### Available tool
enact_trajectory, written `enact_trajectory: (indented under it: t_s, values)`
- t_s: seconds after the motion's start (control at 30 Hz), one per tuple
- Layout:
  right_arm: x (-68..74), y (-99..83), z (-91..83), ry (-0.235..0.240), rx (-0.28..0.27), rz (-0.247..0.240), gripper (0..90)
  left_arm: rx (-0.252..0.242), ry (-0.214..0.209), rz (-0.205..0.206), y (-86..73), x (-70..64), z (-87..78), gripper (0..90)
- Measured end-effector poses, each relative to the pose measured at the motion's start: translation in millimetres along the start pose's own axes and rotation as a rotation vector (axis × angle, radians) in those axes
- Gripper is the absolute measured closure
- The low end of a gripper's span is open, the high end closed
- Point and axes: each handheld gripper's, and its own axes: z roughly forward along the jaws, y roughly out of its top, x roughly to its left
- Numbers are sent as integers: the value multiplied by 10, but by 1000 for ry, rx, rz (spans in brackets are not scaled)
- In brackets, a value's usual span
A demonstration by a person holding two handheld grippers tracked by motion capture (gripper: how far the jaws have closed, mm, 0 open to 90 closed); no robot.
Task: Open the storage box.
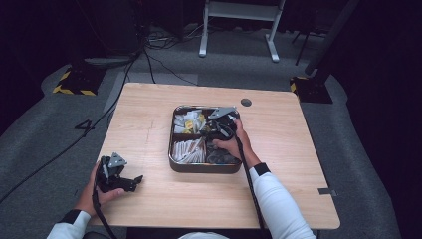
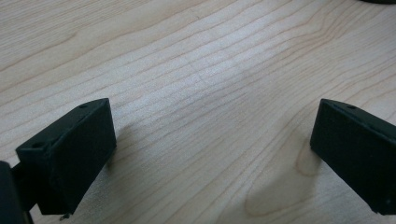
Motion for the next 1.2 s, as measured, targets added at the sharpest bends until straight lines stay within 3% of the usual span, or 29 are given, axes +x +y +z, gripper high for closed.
enact_trajectory:
  t_s: [1.2]
  values:
    - [-4,66,-288,-7,-75,11,596,-3,-6,10,-11,5,-6,5]
